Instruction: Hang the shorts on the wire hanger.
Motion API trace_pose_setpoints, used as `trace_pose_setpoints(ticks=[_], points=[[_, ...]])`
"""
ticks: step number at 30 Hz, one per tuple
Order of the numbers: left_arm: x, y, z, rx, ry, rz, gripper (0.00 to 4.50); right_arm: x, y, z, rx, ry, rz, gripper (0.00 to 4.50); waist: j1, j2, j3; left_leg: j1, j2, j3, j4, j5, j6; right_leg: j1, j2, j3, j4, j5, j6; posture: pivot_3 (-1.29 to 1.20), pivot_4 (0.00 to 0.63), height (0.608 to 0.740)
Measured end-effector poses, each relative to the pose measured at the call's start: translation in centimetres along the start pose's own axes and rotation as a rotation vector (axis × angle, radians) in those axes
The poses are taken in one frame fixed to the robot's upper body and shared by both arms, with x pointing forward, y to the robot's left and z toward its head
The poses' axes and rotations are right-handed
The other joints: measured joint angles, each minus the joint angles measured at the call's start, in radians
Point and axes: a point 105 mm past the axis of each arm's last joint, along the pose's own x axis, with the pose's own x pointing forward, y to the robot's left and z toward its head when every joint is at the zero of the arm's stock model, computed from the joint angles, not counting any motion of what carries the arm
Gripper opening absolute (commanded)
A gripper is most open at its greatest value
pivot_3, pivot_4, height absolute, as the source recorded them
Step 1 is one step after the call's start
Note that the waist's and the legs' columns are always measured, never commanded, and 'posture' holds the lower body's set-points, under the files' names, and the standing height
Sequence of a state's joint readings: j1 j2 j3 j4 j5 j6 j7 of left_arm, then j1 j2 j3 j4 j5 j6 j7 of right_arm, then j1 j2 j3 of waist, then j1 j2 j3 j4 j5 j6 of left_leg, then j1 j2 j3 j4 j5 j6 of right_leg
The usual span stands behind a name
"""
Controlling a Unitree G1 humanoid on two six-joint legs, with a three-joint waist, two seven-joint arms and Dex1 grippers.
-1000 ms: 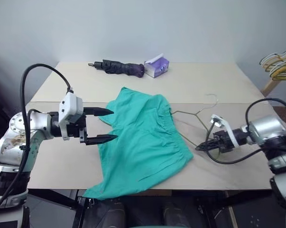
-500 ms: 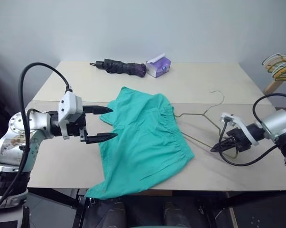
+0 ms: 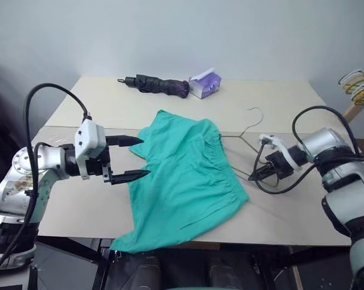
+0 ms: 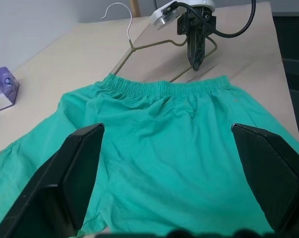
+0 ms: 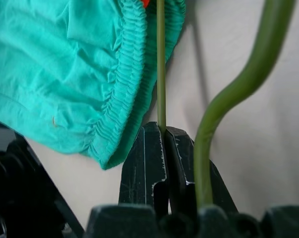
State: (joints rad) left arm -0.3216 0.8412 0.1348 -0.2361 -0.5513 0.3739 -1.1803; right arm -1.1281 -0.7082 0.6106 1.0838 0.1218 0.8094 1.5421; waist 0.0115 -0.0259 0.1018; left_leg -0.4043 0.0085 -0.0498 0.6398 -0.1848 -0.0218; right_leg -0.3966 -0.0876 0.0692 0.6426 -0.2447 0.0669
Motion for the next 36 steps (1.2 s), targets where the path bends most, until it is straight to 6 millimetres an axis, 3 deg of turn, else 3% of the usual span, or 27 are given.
trace_pose_setpoints(ticks=[8,11,13,19,22,25,31,36], points=[[0.1,0.0,0.1,0.002,-0.002,0.001,4.44,-1.4,-1.0,0.7,0.007,-0.112,-0.07,0.0,-0.001,0.001,0.0,0.0,0.0,0.0,0.0,0.0,0.0,-0.001,0.0,0.0,0.0,0.0,0.001,0.09,0.04,0.74],[0.4,0.5,0.4,0.011,-0.014,-0.005,4.44,-2.7,-1.2,1.5,-0.137,-0.182,-0.164,0.0,0.0,0.0,0.0,-0.001,0.0,-0.001,0.0,0.0,0.0,-0.001,0.0,0.0,0.0,-0.001,0.002,0.04,0.034,0.74],[0.6,1.1,0.6,0.029,-0.014,-0.007,4.44,-2.3,-0.9,1.6,-0.245,-0.217,-0.223,0.0,-0.003,0.0,0.0,-0.001,0.0,0.0,0.0,0.0,0.0,-0.001,0.0,0.0,0.0,-0.003,0.004,0.03,0.031,0.74],[1.3,4.5,1.5,0.123,-0.009,0.024,4.44,-0.5,2.8,2.1,-0.607,-0.256,-0.42,0.0,-0.027,0.001,0.0,-0.004,0.0,0.0,0.001,0.001,-0.002,-0.006,0.001,0.0,0.004,-0.002,0.004,-0.06,0.018,0.74],[1.3,7.6,3.4,0.226,-0.002,0.076,4.44,-0.4,6.1,3.9,-0.789,-0.314,-0.49,0.0,-0.045,0.0,-0.001,-0.004,0.001,0.0,0.002,0.002,-0.003,-0.006,0.001,0.0,0.003,-0.002,0.005,-0.09,0.009,0.74],[1.3,9.3,4.8,0.322,0.006,0.073,4.44,-0.3,8.1,4.5,-0.868,-0.335,-0.515,0.0,-0.065,-0.001,-0.005,-0.005,0.001,0.0,0.002,0.002,-0.003,-0.005,0.001,0.0,0.002,-0.002,0.005,-0.12,0.001,0.74],[1.9,9.7,4.3,0.43,0.12,-0.104,4.44,1.4,9.6,3.9,-0.93,-0.264,-0.514,0.0,-0.108,-0.001,-0.006,-0.009,0.001,-0.001,0.002,0.002,-0.003,-0.008,0.001,0.0,0.002,-0.001,0.005,-0.14,0.0,0.74],[2.8,9.1,1.8,0.52,0.28,-0.284,4.44,1.2,10.6,3.9,-0.974,-0.247,-0.505,0.0,-0.136,-0.001,-0.006,-0.01,0.001,-0.001,0.003,0.002,-0.003,-0.008,0.001,0.0,0.002,-0.002,0.005,-0.15,0.0,0.74]])
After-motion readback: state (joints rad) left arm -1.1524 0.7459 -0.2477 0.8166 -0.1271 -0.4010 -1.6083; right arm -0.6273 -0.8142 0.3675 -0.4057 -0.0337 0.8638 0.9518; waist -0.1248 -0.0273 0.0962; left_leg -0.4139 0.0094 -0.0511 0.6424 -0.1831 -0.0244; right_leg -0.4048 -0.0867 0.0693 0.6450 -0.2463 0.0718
